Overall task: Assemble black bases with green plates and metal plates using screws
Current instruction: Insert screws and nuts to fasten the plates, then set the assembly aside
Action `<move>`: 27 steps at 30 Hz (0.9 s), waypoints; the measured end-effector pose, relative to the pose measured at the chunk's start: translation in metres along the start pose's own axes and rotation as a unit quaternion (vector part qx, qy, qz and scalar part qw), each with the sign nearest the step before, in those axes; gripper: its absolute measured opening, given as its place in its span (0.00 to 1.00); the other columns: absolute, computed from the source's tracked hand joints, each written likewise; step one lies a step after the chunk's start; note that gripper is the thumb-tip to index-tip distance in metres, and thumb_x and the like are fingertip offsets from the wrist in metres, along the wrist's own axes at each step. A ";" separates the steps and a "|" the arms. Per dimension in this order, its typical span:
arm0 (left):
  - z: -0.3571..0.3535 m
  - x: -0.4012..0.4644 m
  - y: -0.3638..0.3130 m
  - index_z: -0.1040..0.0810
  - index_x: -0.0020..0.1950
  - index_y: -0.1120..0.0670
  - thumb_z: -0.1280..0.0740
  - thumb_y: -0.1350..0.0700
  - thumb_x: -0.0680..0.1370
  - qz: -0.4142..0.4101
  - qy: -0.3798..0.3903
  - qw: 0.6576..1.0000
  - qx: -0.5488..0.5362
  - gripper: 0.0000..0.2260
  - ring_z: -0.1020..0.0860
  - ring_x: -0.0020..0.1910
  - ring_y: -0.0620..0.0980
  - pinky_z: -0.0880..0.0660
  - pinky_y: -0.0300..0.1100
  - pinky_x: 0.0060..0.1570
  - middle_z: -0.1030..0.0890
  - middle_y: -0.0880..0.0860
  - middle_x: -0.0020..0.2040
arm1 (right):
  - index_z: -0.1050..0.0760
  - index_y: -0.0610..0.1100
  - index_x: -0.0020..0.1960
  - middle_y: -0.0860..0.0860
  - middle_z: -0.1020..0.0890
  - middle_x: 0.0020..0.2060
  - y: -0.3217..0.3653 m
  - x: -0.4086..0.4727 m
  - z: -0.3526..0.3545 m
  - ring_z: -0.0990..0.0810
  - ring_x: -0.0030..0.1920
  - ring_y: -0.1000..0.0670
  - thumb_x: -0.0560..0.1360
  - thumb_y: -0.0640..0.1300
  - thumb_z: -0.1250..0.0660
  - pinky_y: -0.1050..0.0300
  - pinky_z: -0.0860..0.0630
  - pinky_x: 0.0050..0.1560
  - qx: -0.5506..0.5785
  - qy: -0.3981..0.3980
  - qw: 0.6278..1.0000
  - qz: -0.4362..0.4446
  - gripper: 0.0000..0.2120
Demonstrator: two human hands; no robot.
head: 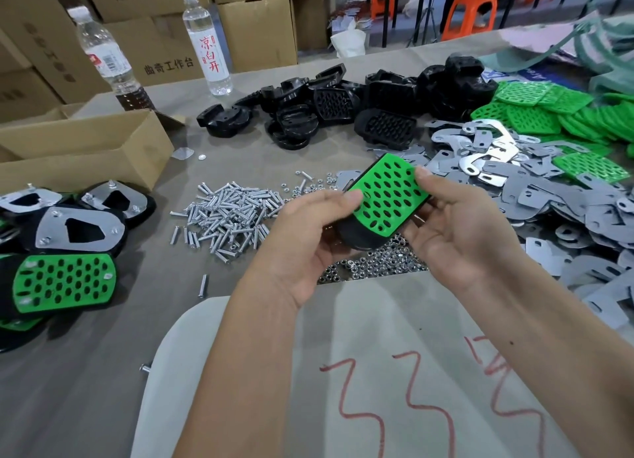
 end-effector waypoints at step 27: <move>0.040 0.000 -0.020 0.17 0.55 0.64 0.34 0.54 0.83 -0.114 -0.147 0.981 -0.056 0.13 0.13 0.48 0.60 0.15 0.57 0.48 0.13 0.62 0.50 | 0.18 0.36 0.63 0.36 0.19 0.65 -0.003 -0.002 -0.026 0.19 0.66 0.38 0.82 0.46 0.37 0.48 0.19 0.60 -0.118 0.250 0.960 -0.044 0.18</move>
Point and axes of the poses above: each hand's wrist, its own x-axis towards the middle knuckle, its own z-axis out of the back of the hand, y = z × x, the point moved 9 cm from there along x, towards the middle knuckle
